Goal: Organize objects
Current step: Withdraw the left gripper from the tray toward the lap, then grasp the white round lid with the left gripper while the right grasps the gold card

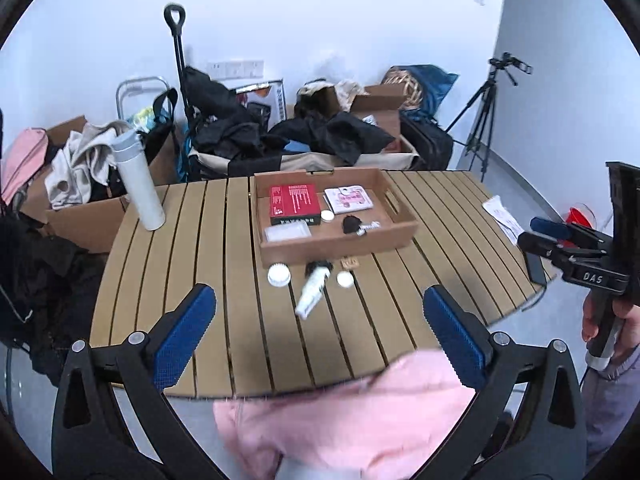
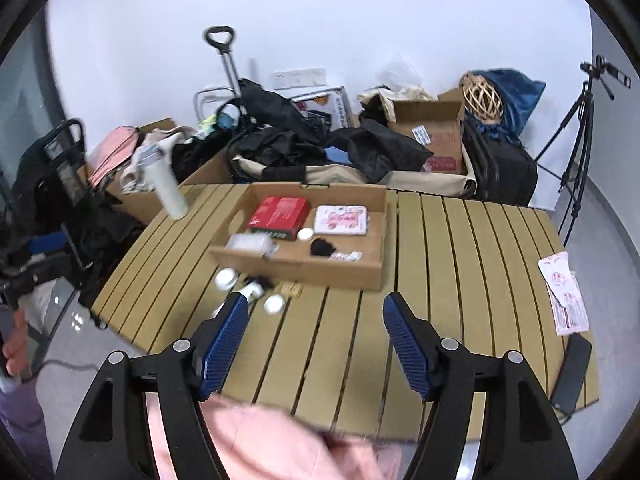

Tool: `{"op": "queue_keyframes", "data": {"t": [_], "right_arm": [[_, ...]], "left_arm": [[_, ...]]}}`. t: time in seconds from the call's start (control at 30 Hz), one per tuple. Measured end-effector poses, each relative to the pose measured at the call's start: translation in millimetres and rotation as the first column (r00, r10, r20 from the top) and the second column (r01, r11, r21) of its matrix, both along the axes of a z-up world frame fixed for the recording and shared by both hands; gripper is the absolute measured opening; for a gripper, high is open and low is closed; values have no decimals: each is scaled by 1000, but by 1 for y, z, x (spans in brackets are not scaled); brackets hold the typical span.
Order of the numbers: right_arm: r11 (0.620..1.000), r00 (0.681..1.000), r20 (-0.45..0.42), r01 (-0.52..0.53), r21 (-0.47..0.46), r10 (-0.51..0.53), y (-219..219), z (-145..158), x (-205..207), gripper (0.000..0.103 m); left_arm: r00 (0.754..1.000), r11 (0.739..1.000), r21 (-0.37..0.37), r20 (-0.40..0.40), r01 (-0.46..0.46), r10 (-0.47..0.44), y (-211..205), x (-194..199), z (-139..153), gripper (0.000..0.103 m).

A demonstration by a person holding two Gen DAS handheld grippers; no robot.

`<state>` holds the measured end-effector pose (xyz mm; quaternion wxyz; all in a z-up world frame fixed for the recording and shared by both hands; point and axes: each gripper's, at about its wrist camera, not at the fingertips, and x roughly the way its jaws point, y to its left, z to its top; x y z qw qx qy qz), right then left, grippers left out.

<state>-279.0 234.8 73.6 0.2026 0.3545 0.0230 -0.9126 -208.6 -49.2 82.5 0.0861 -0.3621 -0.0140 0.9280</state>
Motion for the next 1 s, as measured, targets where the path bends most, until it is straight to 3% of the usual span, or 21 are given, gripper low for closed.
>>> {"op": "queue_keyframes", "data": {"t": [0.1,0.17,0.23,0.3,0.37,0.47,0.63,0.73,0.93,1.0], "right_arm": [[999,997,-81,-13,-51,9,3,-8,60,74],[997,998,-64,-26,-66,21,-1,-25,85,74],[996,999,-11,-50,-71,49,-8,-50,107,74],[993,997,30,-65,-103,69,-13,-67,120,74],[987,993,62,-90,-132,99,-18,-78,129,74],[993,997,23,-74,-87,76,-22,-76,137,74],[995,999,-8,-39,-97,38,-18,-80,136,74],[994,999,30,-16,-109,19,-15,-98,124,74],[997,992,126,5,-71,4,-17,-136,80,72],[998,990,138,3,-59,5,-21,-140,61,67]], "left_arm": [[1000,1000,-27,-6,3,-3,1,44,-16,103],[999,999,-37,-18,-30,29,-2,73,-30,103],[997,997,13,-32,-75,76,-11,93,-41,103],[997,996,53,-18,-73,75,-15,97,-45,103],[997,996,24,-2,-83,83,-14,94,-41,103],[991,991,61,-61,-118,122,-20,99,-35,103],[990,989,51,3,-139,139,-25,86,-59,103],[984,984,60,73,-167,162,-31,66,-88,103],[982,981,41,38,-188,187,-38,11,-115,103],[980,979,43,45,-197,196,-42,-15,-120,103]]}}
